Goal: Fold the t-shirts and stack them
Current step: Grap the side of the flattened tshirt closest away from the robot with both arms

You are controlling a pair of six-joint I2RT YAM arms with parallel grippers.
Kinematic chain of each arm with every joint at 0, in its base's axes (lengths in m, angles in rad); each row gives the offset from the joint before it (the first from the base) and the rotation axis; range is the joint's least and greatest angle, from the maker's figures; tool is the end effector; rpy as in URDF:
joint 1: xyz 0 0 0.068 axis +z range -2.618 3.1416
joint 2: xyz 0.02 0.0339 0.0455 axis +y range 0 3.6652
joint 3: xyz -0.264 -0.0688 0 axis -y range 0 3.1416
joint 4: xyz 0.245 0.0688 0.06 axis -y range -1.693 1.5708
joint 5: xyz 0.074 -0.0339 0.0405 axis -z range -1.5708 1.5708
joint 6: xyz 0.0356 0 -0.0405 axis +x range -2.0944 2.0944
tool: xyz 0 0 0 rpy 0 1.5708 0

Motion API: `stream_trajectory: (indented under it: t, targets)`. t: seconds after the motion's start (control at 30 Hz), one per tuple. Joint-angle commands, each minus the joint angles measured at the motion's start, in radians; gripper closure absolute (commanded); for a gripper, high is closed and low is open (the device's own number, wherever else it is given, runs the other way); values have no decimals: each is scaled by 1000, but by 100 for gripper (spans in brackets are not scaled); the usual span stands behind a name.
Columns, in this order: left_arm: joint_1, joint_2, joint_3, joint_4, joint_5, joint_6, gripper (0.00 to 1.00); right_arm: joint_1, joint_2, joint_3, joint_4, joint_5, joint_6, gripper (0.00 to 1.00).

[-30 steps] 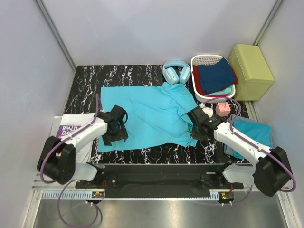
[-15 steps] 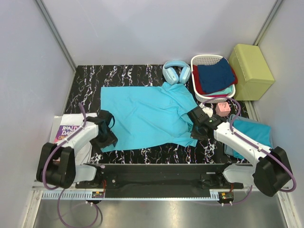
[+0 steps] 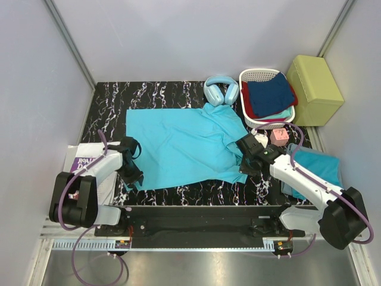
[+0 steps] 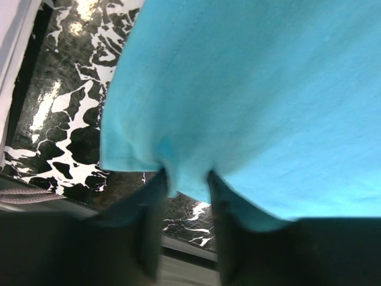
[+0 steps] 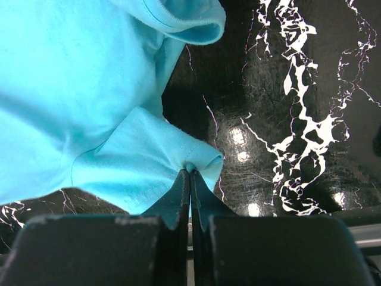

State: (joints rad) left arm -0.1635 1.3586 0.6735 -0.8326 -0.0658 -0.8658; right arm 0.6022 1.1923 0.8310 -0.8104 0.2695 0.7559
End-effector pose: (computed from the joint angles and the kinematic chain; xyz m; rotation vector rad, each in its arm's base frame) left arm 0.1956 -0.0299 0.1536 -1.0560 2.8748 0.0477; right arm 0.1825 0.1139 0.2285 0.2774 2.6509 0.0573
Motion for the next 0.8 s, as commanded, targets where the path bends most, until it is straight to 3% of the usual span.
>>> stream_trajectory:
  t: [0.0, 0.13, 0.4, 0.77]
  targets:
    - [2, 5, -18, 43, 3, 4, 80, 7, -3, 10, 4, 11, 5, 100]
    - [-4, -22, -26, 26, 18, 8, 100, 7, 1, 17, 4, 10, 5, 100]
    - [-163, -176, 58, -101, 9, -42, 100, 8, -65, 40, -87, 14, 36, 100]
    - [-179, -315, 245, -350, -100, -38, 100, 25, -134, 135, -220, 85, 63, 100]
